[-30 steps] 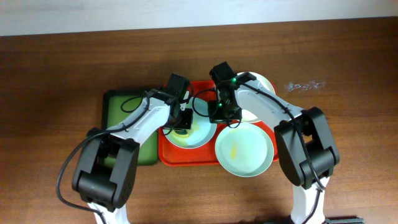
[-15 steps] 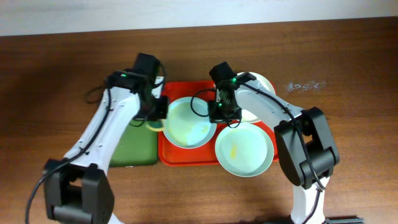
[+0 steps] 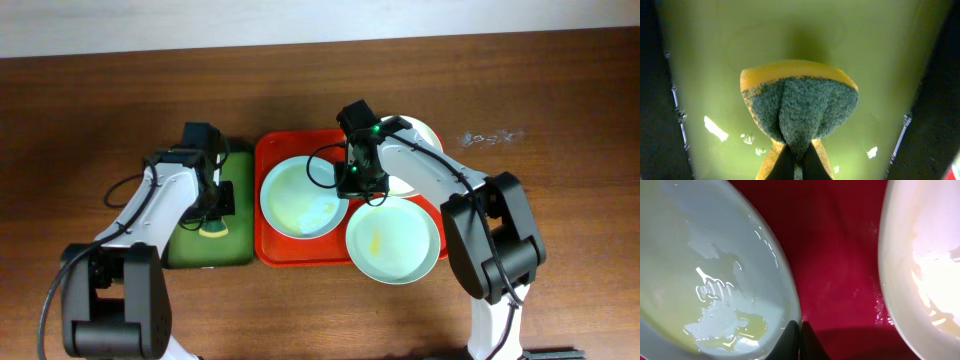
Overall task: Clean dirty plates on tray and stack at the side
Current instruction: 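Return the sponge to the green tray and withdraw the left gripper, then lift the light-blue plate with the right gripper and carry it right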
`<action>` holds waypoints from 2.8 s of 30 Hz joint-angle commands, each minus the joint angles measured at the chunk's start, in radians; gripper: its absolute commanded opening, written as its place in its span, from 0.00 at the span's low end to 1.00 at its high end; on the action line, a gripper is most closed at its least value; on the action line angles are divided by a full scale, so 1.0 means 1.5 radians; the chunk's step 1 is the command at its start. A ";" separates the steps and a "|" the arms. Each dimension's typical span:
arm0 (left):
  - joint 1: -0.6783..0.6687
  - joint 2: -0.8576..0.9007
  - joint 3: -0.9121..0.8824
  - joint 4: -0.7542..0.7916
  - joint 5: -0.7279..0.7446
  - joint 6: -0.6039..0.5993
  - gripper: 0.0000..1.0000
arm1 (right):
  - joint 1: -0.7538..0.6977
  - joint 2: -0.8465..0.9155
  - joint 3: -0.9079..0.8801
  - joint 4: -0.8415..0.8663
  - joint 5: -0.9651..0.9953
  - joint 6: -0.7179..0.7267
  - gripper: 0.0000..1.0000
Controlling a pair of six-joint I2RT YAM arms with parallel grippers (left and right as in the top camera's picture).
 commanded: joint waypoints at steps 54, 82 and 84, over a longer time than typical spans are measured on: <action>0.067 -0.307 0.161 -0.146 0.036 -0.051 0.99 | -0.023 -0.038 0.199 -0.169 -0.004 -0.004 0.04; 0.067 -0.307 0.161 -0.146 0.036 -0.051 0.99 | 0.298 -0.035 0.238 0.404 0.688 -0.376 0.04; 0.067 -0.307 0.161 -0.146 0.036 -0.051 0.99 | 0.318 -0.035 0.238 0.443 0.695 -0.431 0.04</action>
